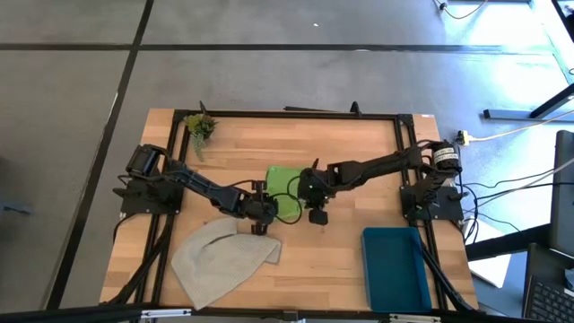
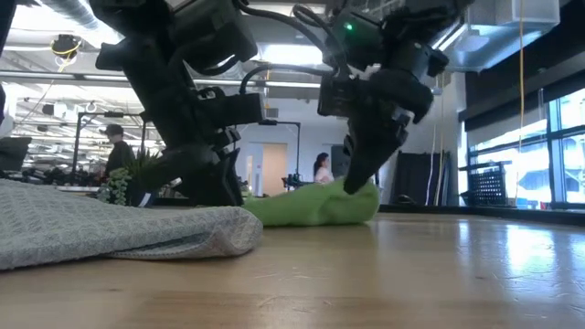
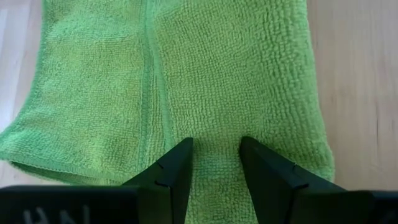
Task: Roll microfiber towels into tight, uniform cylinder then place into a basket
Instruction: Roll the green microfiber cloth
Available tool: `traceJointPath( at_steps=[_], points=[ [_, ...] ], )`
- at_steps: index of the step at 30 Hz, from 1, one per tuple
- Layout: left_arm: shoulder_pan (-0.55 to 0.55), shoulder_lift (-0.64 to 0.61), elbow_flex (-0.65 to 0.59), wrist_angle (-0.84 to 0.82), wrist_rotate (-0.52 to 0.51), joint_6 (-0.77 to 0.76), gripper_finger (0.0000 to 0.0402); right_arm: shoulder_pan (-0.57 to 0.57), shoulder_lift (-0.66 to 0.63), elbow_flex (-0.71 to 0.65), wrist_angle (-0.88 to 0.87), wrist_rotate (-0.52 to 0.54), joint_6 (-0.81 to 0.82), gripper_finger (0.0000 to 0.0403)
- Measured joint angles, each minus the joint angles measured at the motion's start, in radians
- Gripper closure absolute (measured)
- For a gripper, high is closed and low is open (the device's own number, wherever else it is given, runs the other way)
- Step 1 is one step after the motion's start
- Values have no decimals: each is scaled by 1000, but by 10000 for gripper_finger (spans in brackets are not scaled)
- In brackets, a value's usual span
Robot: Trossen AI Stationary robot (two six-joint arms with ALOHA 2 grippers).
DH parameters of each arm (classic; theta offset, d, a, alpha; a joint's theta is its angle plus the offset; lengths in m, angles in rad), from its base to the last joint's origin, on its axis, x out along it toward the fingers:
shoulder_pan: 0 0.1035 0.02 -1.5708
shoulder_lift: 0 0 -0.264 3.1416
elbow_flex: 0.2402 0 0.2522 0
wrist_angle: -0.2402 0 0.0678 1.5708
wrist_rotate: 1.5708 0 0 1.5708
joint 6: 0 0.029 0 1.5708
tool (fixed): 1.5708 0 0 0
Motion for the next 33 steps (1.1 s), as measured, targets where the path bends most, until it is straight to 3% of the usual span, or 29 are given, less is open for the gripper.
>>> traceJointPath(
  at_steps=[5, 11, 21, 33],
  points=[
    [0, 0, -1, 0, 1, 3, 269, -25, 0, 54, -36, -19, 74, 392],
    [0, 0, -1, 1, 4, 27, 269, -89, -1, 62, -44, -147, 121, 392],
    [0, 0, -1, 3, 6, 27, 269, -206, -1, 61, -59, -191, 126, 392],
    [1, 1, -2, 15, 6, 73, 269, -264, 59, 60, 4, -224, 101, 391]
  ],
)
